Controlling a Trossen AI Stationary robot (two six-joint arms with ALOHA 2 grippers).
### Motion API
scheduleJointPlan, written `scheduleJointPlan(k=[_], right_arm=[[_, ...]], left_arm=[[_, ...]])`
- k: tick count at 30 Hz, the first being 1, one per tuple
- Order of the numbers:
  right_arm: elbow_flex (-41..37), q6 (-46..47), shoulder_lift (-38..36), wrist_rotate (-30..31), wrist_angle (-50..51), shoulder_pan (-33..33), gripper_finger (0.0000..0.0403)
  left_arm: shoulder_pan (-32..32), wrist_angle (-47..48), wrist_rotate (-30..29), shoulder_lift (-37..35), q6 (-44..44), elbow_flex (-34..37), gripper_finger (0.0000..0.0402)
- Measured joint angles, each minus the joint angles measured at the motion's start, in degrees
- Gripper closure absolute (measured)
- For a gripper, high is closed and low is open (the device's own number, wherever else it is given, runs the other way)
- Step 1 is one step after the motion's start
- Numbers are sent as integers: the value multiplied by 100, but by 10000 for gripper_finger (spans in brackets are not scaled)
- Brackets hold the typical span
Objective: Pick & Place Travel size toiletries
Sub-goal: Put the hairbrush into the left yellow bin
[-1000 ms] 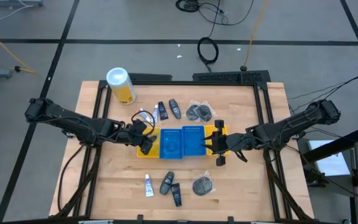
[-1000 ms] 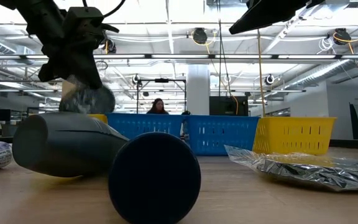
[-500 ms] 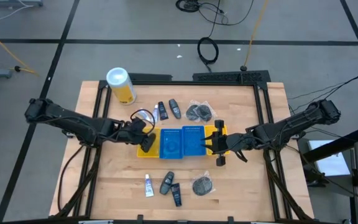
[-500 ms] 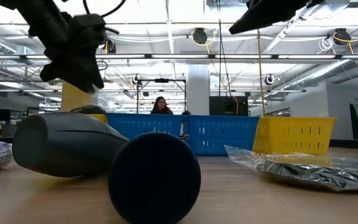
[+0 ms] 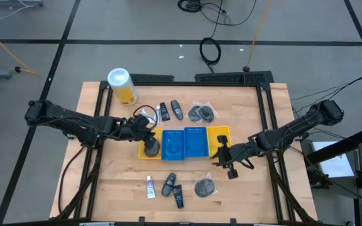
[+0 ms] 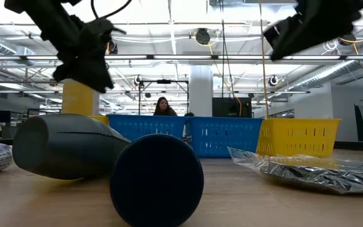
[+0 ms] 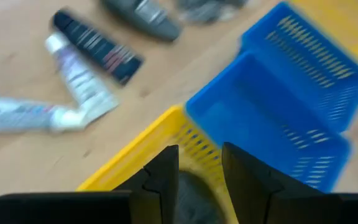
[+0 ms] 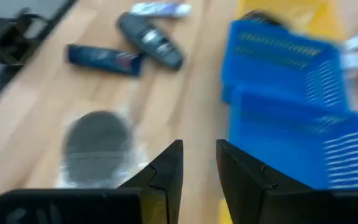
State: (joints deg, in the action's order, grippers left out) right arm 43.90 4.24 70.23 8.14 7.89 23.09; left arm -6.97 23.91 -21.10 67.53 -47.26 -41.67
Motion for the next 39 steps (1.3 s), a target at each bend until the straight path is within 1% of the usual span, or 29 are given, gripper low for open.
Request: scheduleJointPlan(k=[3,6,10,13,23,26,28,33,39], right_arm=[[-446,327,128,-422,-757,161,312],[-717,558,286,-539,-1333,373,312],[-778,1023,508,-459,-1373,603,312],[-778,1422,681,-354,-1408,738,312],[-776,2997,1555,-343,-1413,892,312],[-776,3396,1814,-193,-1491,843,312],[-776,3523,1952,-75,-1692,781,312],[-776,3711,2173,-81,-1995,633,312],[-774,3893,2248,-130,-2221,588,312]], left_arm=[[-58,-621,72,0,532,0,282],[-131,-1207,205,0,1084,0,282],[-264,-1831,434,0,1509,0,282],[-360,-2140,571,0,1612,0,282],[-602,-2290,562,0,1700,0,282],[-601,-2290,559,0,1703,0,282],[-596,-2290,559,0,1764,0,282],[-598,-2287,555,0,1839,0,282],[-598,-2287,555,0,1851,0,282]])
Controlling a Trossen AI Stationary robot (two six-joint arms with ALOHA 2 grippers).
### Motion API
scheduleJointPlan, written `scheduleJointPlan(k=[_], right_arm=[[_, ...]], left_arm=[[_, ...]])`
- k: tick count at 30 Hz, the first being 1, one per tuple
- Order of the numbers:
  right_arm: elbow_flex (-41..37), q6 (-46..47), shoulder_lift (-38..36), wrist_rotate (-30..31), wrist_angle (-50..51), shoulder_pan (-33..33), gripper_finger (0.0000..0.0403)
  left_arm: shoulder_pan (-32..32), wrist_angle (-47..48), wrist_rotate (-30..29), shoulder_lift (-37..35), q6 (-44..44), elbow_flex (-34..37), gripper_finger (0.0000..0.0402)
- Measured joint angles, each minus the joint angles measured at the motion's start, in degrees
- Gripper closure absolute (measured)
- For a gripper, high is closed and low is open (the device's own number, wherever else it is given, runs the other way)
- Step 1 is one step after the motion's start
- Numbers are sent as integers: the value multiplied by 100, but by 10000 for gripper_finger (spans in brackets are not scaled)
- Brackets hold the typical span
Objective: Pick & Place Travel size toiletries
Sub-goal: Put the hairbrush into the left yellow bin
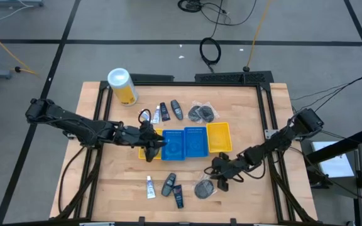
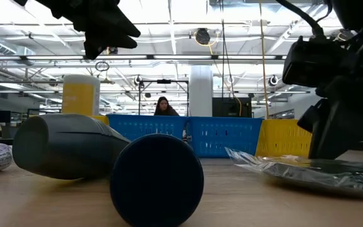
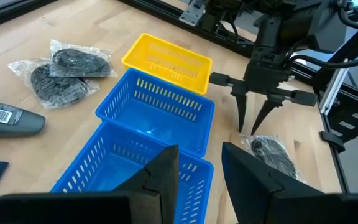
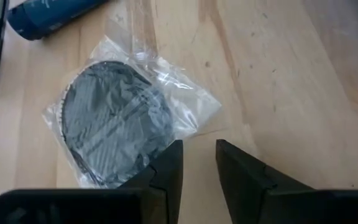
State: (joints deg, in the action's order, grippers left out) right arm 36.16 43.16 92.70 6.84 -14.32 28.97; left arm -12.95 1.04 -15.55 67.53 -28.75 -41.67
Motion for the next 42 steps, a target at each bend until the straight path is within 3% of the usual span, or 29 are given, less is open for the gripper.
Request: scheduleJointPlan(k=[20,28,30,34,42], right_arm=[[0,568,19,-113,-263,9,312],[15,655,715,-321,-1220,26,314],[19,648,754,-302,-1191,26,327],[15,398,749,-301,-1171,37,390],[13,51,512,-266,-1061,116,402]], left_arm=[[0,39,0,0,0,0,282],[0,46,0,2,0,-2,282],[0,50,0,1,0,-2,282],[0,48,0,2,0,-2,282],[0,46,0,0,-9,-2,282]])
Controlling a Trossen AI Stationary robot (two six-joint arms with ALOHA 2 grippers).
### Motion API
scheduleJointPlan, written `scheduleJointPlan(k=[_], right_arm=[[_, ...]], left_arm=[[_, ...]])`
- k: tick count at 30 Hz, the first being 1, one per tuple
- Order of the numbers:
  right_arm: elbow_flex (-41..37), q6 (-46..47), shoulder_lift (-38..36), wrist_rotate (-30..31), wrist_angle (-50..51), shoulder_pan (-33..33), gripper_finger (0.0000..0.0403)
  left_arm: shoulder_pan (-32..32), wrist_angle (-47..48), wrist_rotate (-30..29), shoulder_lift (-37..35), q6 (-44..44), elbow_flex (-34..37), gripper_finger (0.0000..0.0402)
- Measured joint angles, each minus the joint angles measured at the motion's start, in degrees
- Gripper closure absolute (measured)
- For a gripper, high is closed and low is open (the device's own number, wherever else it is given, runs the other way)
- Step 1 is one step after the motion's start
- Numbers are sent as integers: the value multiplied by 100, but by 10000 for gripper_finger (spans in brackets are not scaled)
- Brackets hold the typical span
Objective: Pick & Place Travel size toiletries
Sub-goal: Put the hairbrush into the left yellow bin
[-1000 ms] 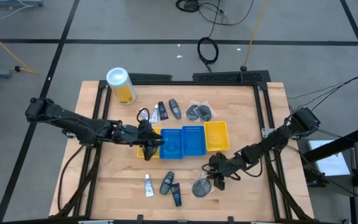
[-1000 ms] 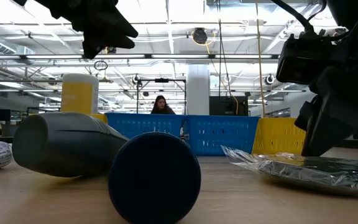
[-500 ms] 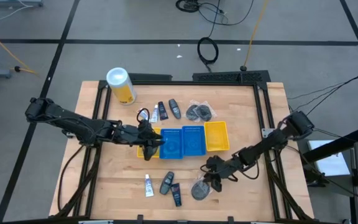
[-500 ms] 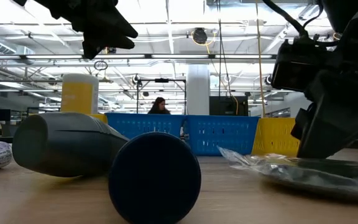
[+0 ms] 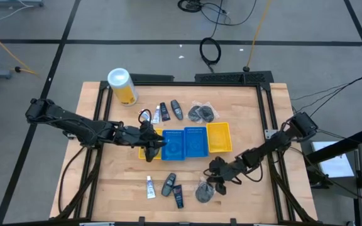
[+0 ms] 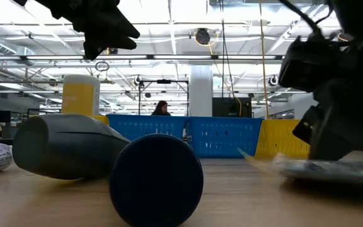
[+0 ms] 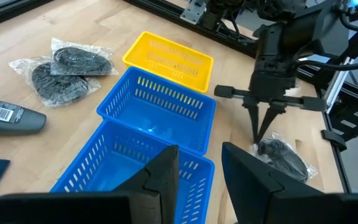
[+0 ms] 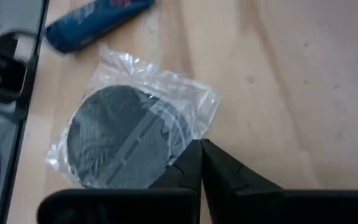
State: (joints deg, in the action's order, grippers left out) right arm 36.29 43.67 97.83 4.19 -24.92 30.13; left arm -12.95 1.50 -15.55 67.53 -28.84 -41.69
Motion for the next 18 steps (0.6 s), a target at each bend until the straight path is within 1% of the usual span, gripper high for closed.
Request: scheduleJointPlan(k=[2,5,10,15,18], right_arm=[[53,-188,-163,2,30,36,402],[152,-519,-453,216,-92,96,402],[138,-1030,-1002,745,20,157,403],[140,-1546,-1532,808,120,153,403],[140,-1907,-1867,953,113,133,403]], left_arm=[[0,-2,0,2,-13,0,282],[0,-11,0,2,-13,0,282],[0,-93,1,2,-13,0,282],[0,-299,7,2,-14,-2,282],[0,-507,11,2,-11,-2,282]])
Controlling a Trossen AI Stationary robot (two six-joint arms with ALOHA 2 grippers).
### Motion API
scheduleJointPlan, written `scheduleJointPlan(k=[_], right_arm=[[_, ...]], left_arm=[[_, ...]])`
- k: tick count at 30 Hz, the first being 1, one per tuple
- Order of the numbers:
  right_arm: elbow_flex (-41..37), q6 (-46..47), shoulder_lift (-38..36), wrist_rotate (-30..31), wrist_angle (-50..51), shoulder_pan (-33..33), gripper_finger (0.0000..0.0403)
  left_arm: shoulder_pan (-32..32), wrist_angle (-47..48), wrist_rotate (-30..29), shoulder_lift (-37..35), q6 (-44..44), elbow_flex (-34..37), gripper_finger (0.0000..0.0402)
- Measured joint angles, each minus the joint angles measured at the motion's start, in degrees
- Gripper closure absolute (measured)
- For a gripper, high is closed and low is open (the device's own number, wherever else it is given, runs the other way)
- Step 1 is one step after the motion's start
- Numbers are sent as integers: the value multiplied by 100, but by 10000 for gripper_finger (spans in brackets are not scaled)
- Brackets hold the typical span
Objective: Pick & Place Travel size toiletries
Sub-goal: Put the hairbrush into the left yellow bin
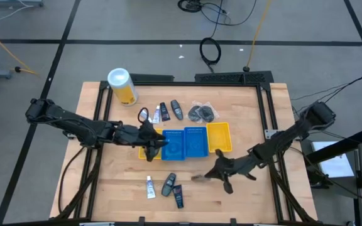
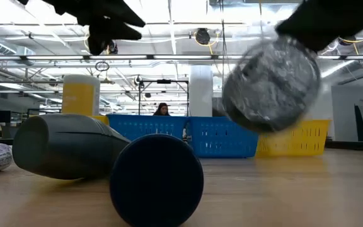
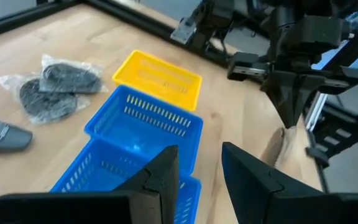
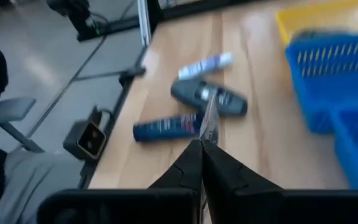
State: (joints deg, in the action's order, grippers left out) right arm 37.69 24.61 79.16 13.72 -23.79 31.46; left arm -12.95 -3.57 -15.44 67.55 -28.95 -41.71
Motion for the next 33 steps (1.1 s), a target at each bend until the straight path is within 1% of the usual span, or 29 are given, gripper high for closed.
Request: scheduleJointPlan(k=[7,13,18,21,25,28,30,33], right_arm=[[7,-827,-641,16,-44,-218,403],[54,-1383,-838,-6,-99,-607,403],[413,-1832,-840,-24,144,-886,403],[727,-2067,-842,-37,508,-995,403],[951,-2121,-842,-42,1039,-1012,403],[945,-1816,-827,-48,1668,-950,403],[853,-1581,-729,-53,1908,-905,403],[658,-1321,-531,-356,1948,-829,403]], left_arm=[[0,-673,201,0,363,0,282],[-2,-1168,403,0,699,0,282],[8,-1290,404,0,748,0,282],[13,-1292,404,0,769,0,282],[9,-1288,404,0,773,0,282],[0,-1255,403,0,776,0,282],[1,-1233,403,0,787,0,282],[0,-1186,402,0,830,0,282]])
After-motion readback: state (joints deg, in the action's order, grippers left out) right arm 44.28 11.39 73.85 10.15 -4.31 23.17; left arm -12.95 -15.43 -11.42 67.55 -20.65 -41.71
